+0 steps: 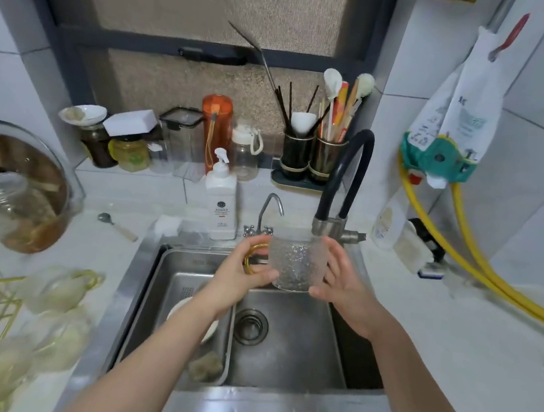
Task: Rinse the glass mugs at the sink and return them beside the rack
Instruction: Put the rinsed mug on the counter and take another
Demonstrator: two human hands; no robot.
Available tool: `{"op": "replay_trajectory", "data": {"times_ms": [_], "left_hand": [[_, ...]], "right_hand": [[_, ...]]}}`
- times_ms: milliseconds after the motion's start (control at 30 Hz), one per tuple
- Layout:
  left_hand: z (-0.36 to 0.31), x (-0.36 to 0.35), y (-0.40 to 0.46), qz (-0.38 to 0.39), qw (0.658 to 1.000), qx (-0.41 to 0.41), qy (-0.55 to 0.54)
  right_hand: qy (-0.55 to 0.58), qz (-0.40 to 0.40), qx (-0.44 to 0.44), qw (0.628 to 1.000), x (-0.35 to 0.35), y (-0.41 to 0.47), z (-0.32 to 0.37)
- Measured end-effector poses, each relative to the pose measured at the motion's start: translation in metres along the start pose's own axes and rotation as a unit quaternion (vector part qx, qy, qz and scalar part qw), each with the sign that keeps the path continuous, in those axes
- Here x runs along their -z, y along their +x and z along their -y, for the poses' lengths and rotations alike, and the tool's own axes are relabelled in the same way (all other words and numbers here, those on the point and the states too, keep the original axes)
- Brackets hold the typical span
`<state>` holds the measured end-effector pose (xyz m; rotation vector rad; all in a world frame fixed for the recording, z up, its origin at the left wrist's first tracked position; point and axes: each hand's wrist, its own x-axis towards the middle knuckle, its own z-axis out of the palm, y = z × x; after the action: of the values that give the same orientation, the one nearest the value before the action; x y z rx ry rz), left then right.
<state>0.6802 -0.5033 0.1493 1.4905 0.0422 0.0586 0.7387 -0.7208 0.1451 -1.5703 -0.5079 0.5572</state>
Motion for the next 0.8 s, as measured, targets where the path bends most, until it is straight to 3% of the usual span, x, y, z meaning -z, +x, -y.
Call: {"op": "replay_trajectory", "data": {"times_ms": [200,333,533,633,800], "left_hand": [[0.012,-0.023,-0.014,-0.071,0.997,0.017,0.021],[0.024,-0.036,-0.020,-0.123,0.989,0.085,-0.011],[0.030,-0.036,-0.041,-0.105,0.968,0.200,-0.112],[0.028,-0.028,-0.053,-0.100,0.972,0.179,-0.116],[0.031,0.002,-0.085,-0.161,0.981,0.105,-0.025]], "right_hand": [[-0.026,0.000,-0.045,0.999,-0.003,-0.009,-0.001],[-0.051,-0.026,-0.078,0.995,-0.007,-0.007,-0.005],[-0.022,-0.006,-0.107,0.994,-0.006,-0.009,-0.028],[-0.023,-0.004,-0.109,0.994,-0.017,0.000,-0.033],[-0.014,0.014,-0.125,0.992,-0.060,0.019,-0.024]]}}
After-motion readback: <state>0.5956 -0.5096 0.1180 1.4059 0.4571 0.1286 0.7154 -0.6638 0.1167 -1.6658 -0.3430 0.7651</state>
